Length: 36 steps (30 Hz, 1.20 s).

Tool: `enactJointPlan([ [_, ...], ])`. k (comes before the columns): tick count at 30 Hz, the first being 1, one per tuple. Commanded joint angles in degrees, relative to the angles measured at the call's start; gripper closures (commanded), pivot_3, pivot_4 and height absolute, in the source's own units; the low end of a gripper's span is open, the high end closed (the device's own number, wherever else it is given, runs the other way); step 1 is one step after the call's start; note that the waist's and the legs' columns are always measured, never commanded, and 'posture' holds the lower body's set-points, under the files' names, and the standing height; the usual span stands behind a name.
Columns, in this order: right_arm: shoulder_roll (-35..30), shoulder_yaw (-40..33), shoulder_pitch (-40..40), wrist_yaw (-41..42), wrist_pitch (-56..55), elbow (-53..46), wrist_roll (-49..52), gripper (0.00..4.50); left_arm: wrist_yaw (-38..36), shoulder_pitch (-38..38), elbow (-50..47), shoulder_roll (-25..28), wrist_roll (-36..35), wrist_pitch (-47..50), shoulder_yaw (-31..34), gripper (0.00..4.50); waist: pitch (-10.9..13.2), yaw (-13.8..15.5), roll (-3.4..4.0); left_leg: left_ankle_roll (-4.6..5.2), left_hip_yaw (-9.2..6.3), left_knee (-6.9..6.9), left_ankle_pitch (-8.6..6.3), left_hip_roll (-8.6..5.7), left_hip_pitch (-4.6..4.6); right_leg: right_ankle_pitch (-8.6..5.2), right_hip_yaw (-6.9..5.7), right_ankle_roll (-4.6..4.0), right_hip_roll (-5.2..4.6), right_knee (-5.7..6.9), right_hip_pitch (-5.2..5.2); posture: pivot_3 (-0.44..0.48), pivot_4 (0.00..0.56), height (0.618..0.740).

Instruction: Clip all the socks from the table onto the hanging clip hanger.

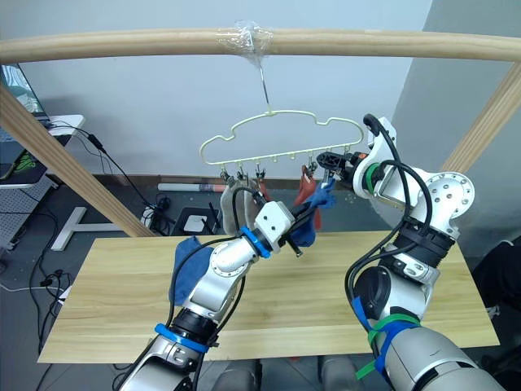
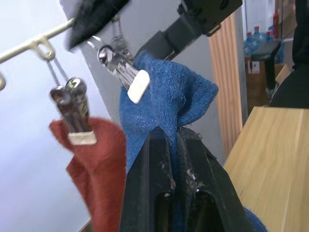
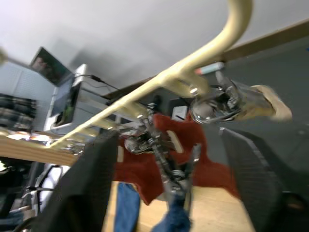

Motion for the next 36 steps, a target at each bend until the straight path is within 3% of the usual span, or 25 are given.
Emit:
enactJointPlan([
  [1, -4.33, 2.72, 2.34, 3.37, 0.44, -4.33, 7.37, 0.04, -0.80, -1.29, -1.84, -1.27, -1.45, 0.82, -0.55, 4.50, 0.00, -0.01, 0.00, 0.00, 0.00, 0.00, 0.00, 0.00, 0.00, 0.00, 0.00, 0.00, 0.00, 0.00, 0.00, 0.010, 0.181, 0.740],
  [5, -12.76, 8.31, 9.18, 9.29, 0.44, -10.70, 13.04, 0.04, -1.45, -2.80, -0.68, -3.87, -4.55, 5.66, 0.59, 4.50, 0.00, 0.21, 0.00, 0.01, -0.03, 0.03, 0.00, -0.05, -0.10, 0.00, -0.03, 0.01, -0.04, -0.08, 0.01, 0.004, 0.185, 0.740],
  [8, -15.33, 8.52, 11.17, 11.22, 0.44, -13.35, 13.81, 0.04, -2.65, -3.26, 0.11, -5.48, -7.59, 10.71, 1.24, 4.50, 0.01, -0.22, 0.00, 0.01, 0.02, 0.04, -0.01, -0.10, -0.11, 0.00, 0.01, 0.02, -0.10, -0.11, 0.01, 0.001, 0.186, 0.740],
  [13, -18.56, 9.49, 15.71, 14.08, -1.57, -18.09, 14.35, 0.00, -4.29, -4.16, 0.59, -6.03, -8.96, 13.85, 1.12, 3.13, 0.01, -1.18, 0.00, 0.05, -0.02, 0.04, 0.02, 0.00, 0.01, -0.01, 0.00, 0.02, 0.04, 0.03, 0.02, -0.009, 0.189, 0.740],
  [20, -23.63, 18.52, 28.14, 17.12, -11.28, -25.88, 10.61, 0.00, -4.58, -2.35, -1.00, -3.64, -8.77, 16.87, 1.58, 0.99, 0.02, -1.44, 0.01, 0.08, 0.05, 0.09, 0.04, -0.01, 0.00, -0.09, 0.09, 0.16, 0.04, -0.02, 0.02, -0.014, 0.191, 0.740],
  [23, -23.46, 24.55, 33.73, 15.29, -21.83, -28.47, 3.32, 0.00, -6.65, 0.64, -5.73, 0.55, -10.05, 18.86, 3.09, 0.06, 0.02, -1.43, 0.01, 0.07, 0.04, 0.09, 0.05, 0.02, 0.05, -0.12, 0.09, 0.22, 0.08, 0.00, 0.03, -0.009, 0.191, 0.740],
  [28, -18.86, 34.28, 39.23, 10.90, -38.43, -30.85, -8.35, 0.00, -11.93, 5.46, -16.53, 11.12, -11.98, 18.85, 6.01, 0.03, 0.05, -1.64, 0.02, 0.05, 0.05, 0.07, 0.06, 0.11, 0.06, -0.16, 0.11, 0.29, 0.14, 0.02, -0.01, 0.005, 0.190, 0.740],
  [33, -14.46, 42.76, 42.24, 3.54, -50.55, -28.59, -21.74, 1.34, -18.41, 9.46, -27.61, 22.40, -19.56, 23.38, 13.36, 0.00, 0.06, -1.18, 0.00, -0.03, 0.04, 0.08, 0.10, 0.11, 0.06, -0.17, 0.11, 0.30, 0.13, -0.02, 0.01, 0.042, 0.190, 0.740],
  [36, -10.30, 42.36, 41.72, 1.11, -53.75, -26.65, -23.56, 1.34, -19.11, 9.85, -34.57, 26.19, -25.25, 29.42, 16.13, 0.00, 0.08, -0.71, -0.03, -0.03, 0.01, 0.07, 0.10, 0.11, 0.05, -0.17, 0.09, 0.29, 0.13, -0.03, 0.01, 0.066, 0.188, 0.740],
])
